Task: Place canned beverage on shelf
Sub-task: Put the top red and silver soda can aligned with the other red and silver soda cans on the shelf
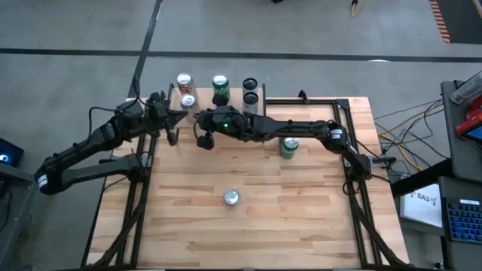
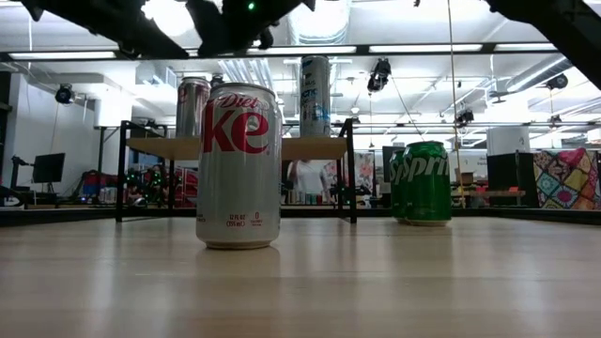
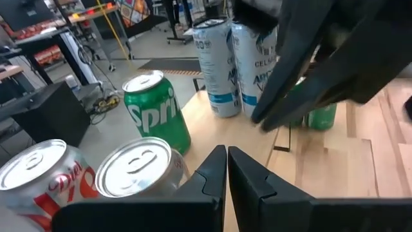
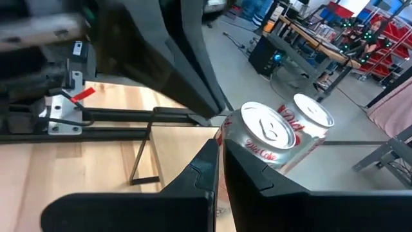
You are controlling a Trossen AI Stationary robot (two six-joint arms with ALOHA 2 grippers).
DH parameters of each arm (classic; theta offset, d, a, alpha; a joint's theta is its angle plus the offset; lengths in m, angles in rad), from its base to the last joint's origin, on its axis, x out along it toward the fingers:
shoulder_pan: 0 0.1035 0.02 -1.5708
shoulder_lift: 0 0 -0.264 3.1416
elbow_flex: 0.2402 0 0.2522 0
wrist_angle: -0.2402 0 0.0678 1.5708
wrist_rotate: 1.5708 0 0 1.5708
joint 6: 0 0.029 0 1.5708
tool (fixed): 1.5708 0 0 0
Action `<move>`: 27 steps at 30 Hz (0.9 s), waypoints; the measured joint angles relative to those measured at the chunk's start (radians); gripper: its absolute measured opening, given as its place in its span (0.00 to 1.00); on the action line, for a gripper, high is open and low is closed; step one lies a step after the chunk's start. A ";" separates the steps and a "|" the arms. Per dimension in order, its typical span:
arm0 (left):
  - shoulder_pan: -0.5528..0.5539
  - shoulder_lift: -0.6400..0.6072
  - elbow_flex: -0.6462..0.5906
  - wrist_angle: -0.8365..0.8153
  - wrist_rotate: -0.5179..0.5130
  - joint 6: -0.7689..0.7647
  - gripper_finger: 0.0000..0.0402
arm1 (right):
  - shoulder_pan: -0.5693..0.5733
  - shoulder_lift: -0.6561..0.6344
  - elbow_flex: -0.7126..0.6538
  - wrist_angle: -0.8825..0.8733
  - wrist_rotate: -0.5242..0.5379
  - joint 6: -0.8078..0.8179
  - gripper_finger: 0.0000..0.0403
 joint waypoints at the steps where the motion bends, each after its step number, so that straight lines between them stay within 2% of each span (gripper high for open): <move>1: -0.001 0.004 0.000 -0.002 0.000 -0.005 0.00 | 0.005 -0.010 0.000 -0.013 -0.001 -0.003 0.03; 16: -0.005 0.057 -0.001 -0.029 -0.008 -0.006 0.00 | 0.039 -0.117 0.000 -0.237 -0.003 0.015 0.03; 22: -0.004 0.073 -0.001 -0.046 -0.134 0.036 0.00 | 0.043 -0.141 0.000 -0.276 -0.003 0.023 0.03; 27: -0.004 0.093 -0.001 -0.040 -0.153 0.038 0.00 | 0.046 -0.143 0.000 -0.275 -0.003 0.018 0.03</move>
